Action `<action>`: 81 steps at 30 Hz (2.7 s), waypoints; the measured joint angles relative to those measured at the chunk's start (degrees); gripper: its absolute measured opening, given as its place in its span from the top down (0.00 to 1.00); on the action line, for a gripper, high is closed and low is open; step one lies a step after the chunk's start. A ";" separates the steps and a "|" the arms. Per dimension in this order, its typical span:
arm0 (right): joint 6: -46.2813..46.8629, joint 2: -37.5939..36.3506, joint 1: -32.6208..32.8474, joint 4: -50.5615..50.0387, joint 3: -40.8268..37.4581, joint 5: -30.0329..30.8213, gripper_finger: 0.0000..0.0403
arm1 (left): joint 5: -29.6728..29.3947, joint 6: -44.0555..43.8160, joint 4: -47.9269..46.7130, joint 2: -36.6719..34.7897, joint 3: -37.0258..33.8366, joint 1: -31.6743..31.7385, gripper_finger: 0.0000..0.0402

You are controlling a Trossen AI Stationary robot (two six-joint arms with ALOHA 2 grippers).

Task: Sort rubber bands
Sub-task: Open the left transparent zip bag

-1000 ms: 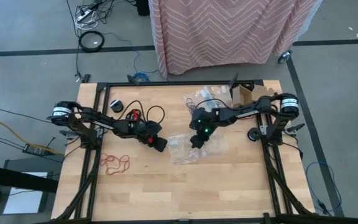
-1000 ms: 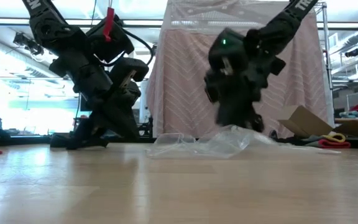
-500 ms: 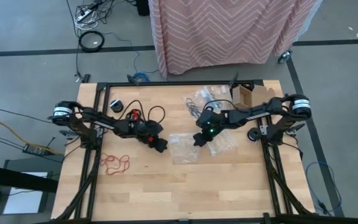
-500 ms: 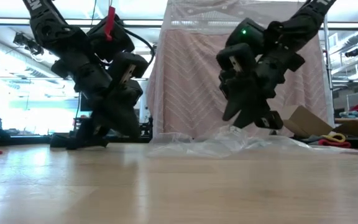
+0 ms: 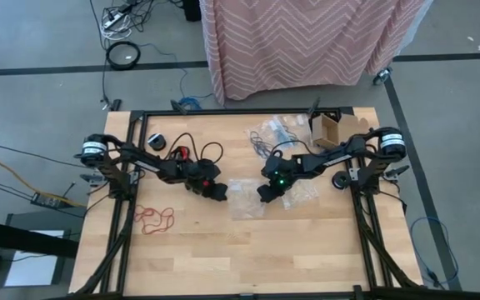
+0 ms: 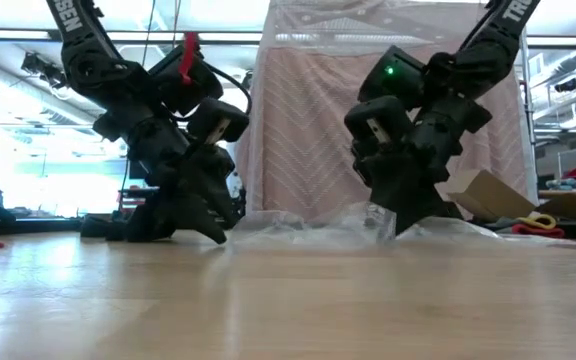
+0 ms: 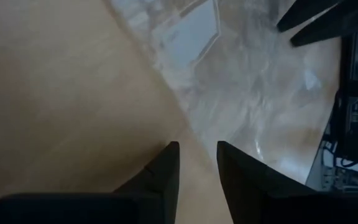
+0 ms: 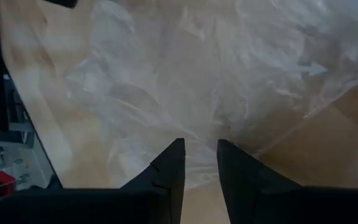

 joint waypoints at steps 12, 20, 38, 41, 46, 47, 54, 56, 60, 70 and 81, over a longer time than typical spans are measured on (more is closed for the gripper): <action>0.46 2.17 0.36 2.61 0.07 -1.75 0.79 | 1.40 -1.41 2.93 0.16 0.19 2.04 0.71; 1.60 2.25 0.36 4.31 0.00 -1.85 0.79 | 2.09 -0.37 -0.90 0.15 0.38 2.38 0.71; 0.11 0.02 -0.16 7.64 0.01 1.21 0.80 | 11.81 0.51 -1.65 0.20 0.48 6.88 0.71; 0.10 -0.21 -1.60 9.23 -0.04 2.55 0.79 | 11.93 0.16 -1.52 0.22 0.46 7.74 0.71; -2.01 -0.44 -4.95 11.49 -0.04 -0.50 0.75 | 10.63 0.85 -1.49 0.20 0.43 9.08 0.71; -3.99 -0.44 -5.30 12.78 -0.03 -1.06 0.74 | 10.67 1.95 -1.40 0.20 0.42 9.25 0.71; -33.86 -0.58 -5.85 6.03 3.62 -0.05 0.69 | 11.58 8.33 -1.91 0.20 0.33 9.30 0.71; -43.44 -0.59 -5.77 3.57 4.58 0.38 0.67 | 11.41 8.51 -1.60 0.20 0.31 9.30 0.71; -52.71 -0.60 -5.81 -0.34 5.66 6.09 0.63 | 11.03 8.77 -1.05 0.20 0.31 9.30 0.71; -59.44 0.02 -7.23 -1.86 5.62 4.98 0.54 | 11.01 9.57 -0.02 0.26 0.94 9.35 0.71; -57.60 5.07 -6.93 -0.93 6.84 3.70 0.53 | 11.08 9.86 4.88 0.53 1.17 9.45 0.71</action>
